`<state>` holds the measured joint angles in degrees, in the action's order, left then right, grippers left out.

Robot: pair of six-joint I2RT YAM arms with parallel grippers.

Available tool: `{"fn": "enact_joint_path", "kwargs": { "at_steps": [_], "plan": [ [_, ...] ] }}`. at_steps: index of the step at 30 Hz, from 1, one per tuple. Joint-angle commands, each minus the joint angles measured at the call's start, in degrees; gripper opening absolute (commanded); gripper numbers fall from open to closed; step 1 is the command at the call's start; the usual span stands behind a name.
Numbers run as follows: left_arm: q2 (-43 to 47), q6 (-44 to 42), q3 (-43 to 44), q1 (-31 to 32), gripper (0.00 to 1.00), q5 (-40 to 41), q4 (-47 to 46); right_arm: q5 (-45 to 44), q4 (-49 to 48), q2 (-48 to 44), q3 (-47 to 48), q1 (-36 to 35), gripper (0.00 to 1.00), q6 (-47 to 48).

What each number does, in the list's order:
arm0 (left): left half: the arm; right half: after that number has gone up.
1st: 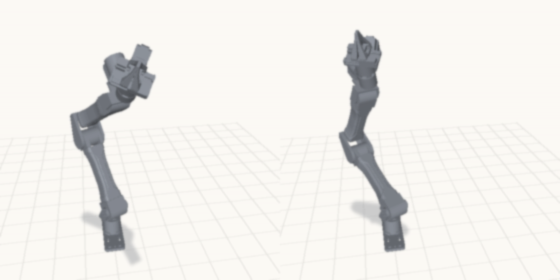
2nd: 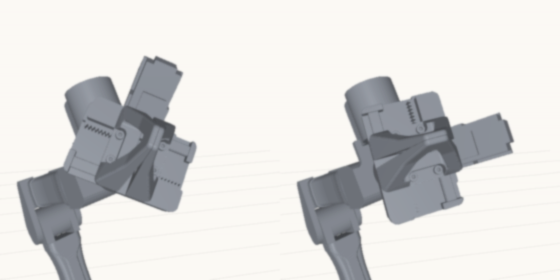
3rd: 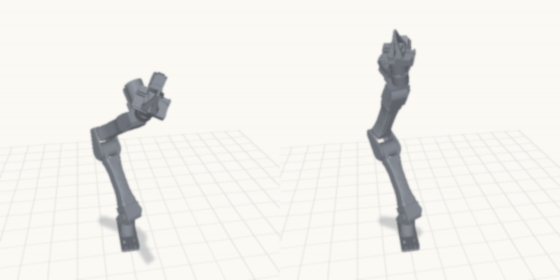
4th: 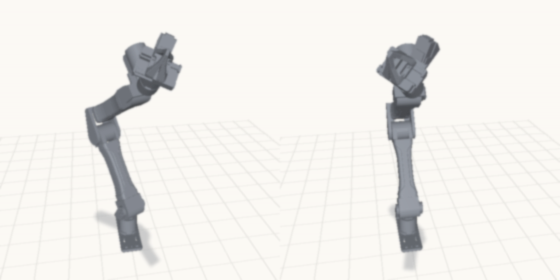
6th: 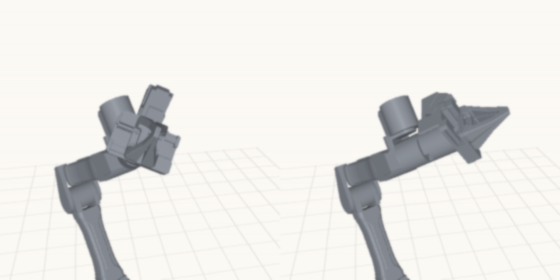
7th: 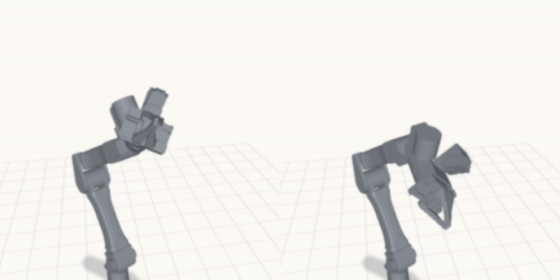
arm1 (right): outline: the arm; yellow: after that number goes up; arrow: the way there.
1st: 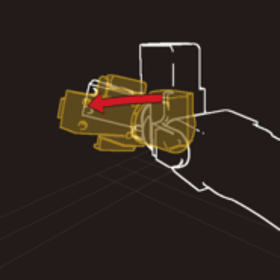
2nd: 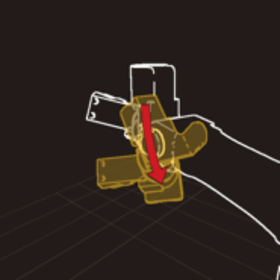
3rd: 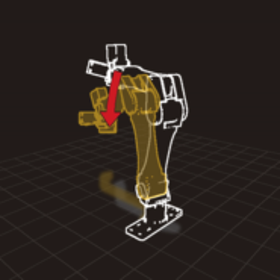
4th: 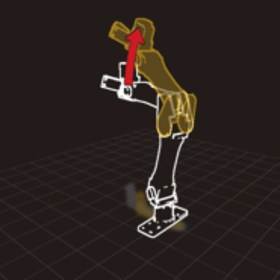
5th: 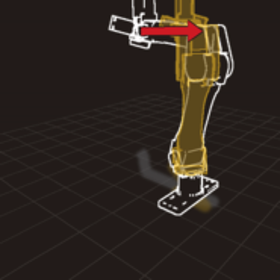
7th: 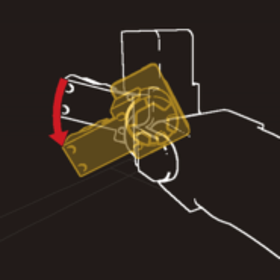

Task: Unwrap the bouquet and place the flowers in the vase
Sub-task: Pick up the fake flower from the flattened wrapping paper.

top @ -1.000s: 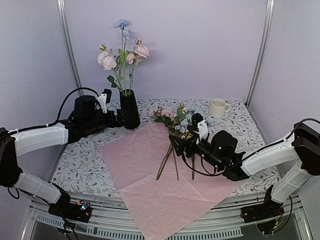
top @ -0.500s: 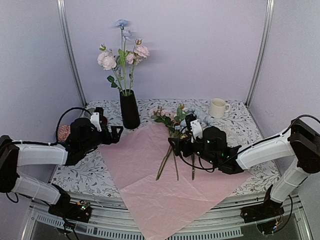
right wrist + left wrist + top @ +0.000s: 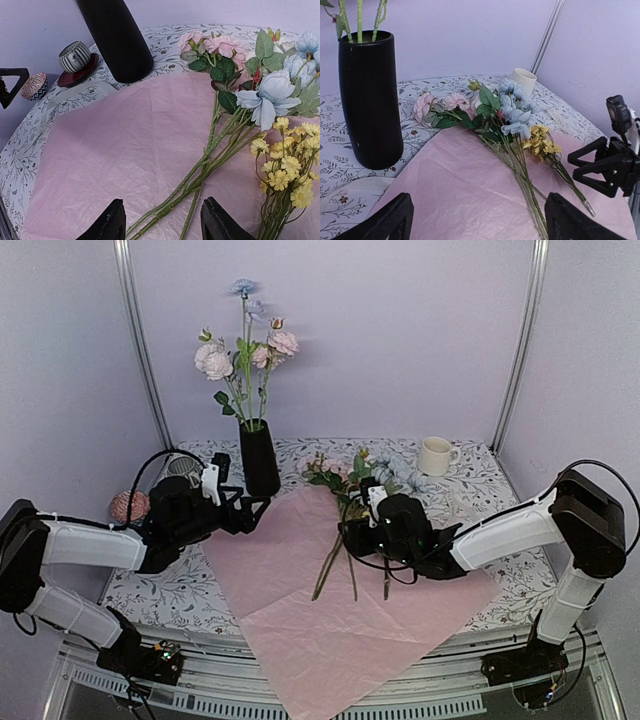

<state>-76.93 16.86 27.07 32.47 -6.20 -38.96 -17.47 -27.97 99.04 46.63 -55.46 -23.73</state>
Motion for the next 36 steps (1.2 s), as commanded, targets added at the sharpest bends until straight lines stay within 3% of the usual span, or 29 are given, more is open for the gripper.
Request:
{"fn": "enact_joint_path", "kwargs": {
  "at_steps": [1, 9, 21, 32, 36],
  "plan": [
    [-0.47, -2.56, 1.57, 1.20, 0.93, 0.73, -1.62, -0.04, 5.99, 2.52, 4.01, 0.16, 0.53, -4.76],
    [-0.30, -3.41, 2.05, 1.79, 0.93, 1.04, -0.72, -1.91, 21.04, 8.09, 14.39, 0.18, 0.53, -10.60],
    [-0.76, -4.25, 2.72, 3.29, 0.93, 0.67, -0.25, -0.31, 25.20, 8.05, 15.73, 1.47, 0.52, -13.88],
    [-0.92, -4.34, 2.99, 4.07, 0.93, 0.61, -0.43, -1.28, 54.99, 10.25, 29.46, 1.57, 0.53, -24.66],
    [-0.90, -5.86, 2.36, 4.38, 0.93, 1.05, -1.00, 0.51, 56.29, 11.11, 32.55, 1.57, 0.53, -27.40]
  ]
}}
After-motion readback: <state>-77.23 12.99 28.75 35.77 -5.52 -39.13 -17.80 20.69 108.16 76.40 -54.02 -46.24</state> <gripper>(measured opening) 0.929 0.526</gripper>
